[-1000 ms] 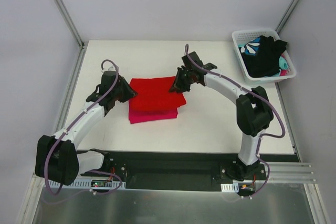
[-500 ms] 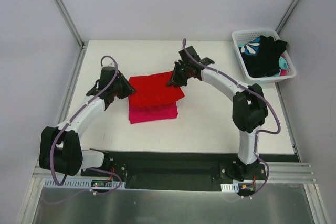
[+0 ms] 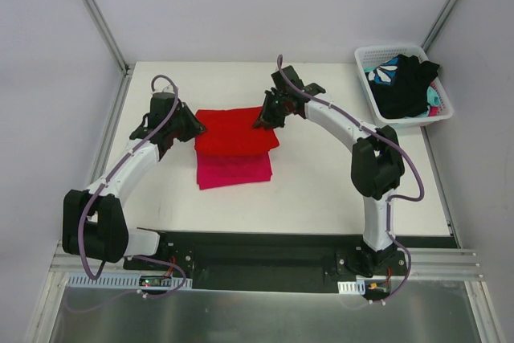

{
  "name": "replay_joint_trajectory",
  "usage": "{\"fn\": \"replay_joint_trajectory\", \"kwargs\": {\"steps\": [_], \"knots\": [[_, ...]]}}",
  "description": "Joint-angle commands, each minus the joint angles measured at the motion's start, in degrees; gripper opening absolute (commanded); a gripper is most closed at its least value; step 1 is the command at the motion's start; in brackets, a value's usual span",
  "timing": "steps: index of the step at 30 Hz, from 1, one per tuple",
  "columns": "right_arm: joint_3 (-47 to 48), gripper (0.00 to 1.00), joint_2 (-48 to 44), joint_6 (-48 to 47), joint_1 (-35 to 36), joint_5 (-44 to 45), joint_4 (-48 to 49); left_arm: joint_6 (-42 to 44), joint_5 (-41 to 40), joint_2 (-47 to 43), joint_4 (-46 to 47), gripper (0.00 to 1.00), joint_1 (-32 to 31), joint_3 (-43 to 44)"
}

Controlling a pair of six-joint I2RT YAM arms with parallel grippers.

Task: Fold and stack the t-shirts

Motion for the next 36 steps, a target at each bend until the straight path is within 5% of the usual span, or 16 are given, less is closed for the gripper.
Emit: {"fn": "replay_joint_trajectory", "kwargs": {"steps": [1, 36], "knots": [[0.6, 0.01, -1.0, -0.8, -0.3, -0.1, -1.1, 0.4, 0.5, -0.9, 1.1, 0.0, 0.7, 0.1], [-12.2, 0.01, -1.1, -0.2, 2.2, -1.9, 4.9, -2.8, 0.7, -2.6, 9.4, 0.0, 1.8, -17.7]]}}
